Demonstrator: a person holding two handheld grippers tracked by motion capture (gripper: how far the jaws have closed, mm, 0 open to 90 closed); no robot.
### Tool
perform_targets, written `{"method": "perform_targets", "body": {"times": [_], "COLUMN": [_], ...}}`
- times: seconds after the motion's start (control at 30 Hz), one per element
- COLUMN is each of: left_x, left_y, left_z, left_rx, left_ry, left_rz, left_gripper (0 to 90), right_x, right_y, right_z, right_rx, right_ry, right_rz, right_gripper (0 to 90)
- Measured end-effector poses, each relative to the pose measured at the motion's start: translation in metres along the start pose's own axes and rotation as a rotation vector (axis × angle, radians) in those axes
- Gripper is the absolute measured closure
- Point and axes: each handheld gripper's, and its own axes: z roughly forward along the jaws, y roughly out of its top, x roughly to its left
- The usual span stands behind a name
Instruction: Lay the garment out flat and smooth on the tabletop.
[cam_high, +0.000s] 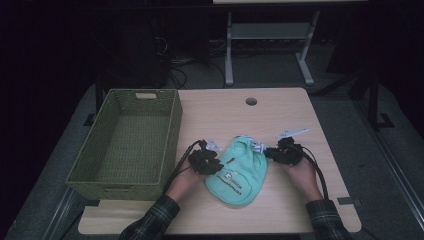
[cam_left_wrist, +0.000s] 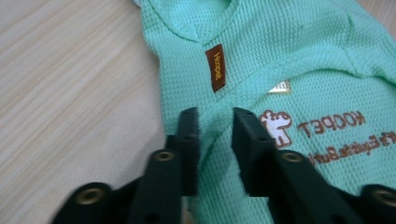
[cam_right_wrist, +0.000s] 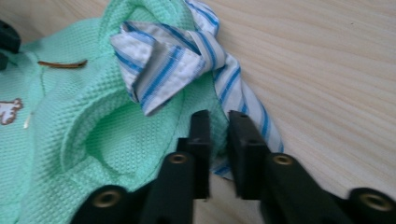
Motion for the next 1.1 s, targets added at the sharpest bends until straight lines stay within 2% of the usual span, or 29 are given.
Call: {"method": "perform_targets", "body": {"times": [0.1, 0.13, 0.33, 0.47, 0.57, 0.6, 0.67, 0.7, 0.9, 0.93, 1.03, 1.1], "left_x": [0.002, 0.002, -0.002, -0.004, -0.005, -0.006, -0.006, -0.007, -0.005, -0.004, -0.003, -0.003], "left_y": [-0.001, -0.001, 0.000, -0.003, -0.005, -0.005, -0.005, -0.005, -0.005, -0.006, -0.006, -0.007], "left_z": [0.000, -0.001, -0.008, -0.012, -0.014, -0.014, -0.013, -0.011, -0.004, -0.002, 0.000, 0.000], "left_rx": [0.008, 0.004, -0.007, 0.004, -0.003, -0.014, -0.021, -0.015, -0.009, 0.000, 0.013, 0.017], "left_ry": [-0.012, -0.015, -0.025, -0.021, -0.028, -0.021, -0.007, 0.000, 0.009, 0.007, -0.005, -0.005], "left_rz": [-0.008, -0.012, -0.002, -0.007, -0.009, -0.008, 0.000, 0.010, 0.014, 0.016, 0.014, 0.013], "left_gripper": [87.7, 89.0, 89.6, 89.8, 89.7, 89.6, 86.1, 76.4, 67.2, 68.8, 83.6, 86.3], "right_x": [0.000, 0.000, 0.000, -0.002, -0.008, -0.009, -0.008, -0.006, -0.006, -0.006, -0.006, -0.006], "right_y": [0.000, 0.000, 0.001, 0.004, 0.005, 0.004, 0.004, 0.004, 0.004, 0.004, 0.004, 0.004], "right_z": [0.001, 0.001, -0.002, -0.009, -0.012, -0.012, -0.011, -0.010, -0.009, -0.009, -0.009, -0.009], "right_rx": [0.000, -0.001, -0.014, -0.028, -0.044, -0.051, -0.040, -0.036, -0.034, -0.034, -0.034, -0.035], "right_ry": [-0.003, -0.002, -0.020, -0.062, -0.062, -0.058, -0.059, -0.059, -0.053, -0.052, -0.052, -0.053], "right_rz": [-0.001, 0.000, -0.019, -0.041, -0.018, -0.028, -0.023, -0.024, -0.034, -0.032, -0.030, -0.029], "right_gripper": [87.5, 88.1, 89.4, 89.7, 89.7, 89.7, 89.7, 89.7, 89.7, 89.6, 89.6, 89.7]}}
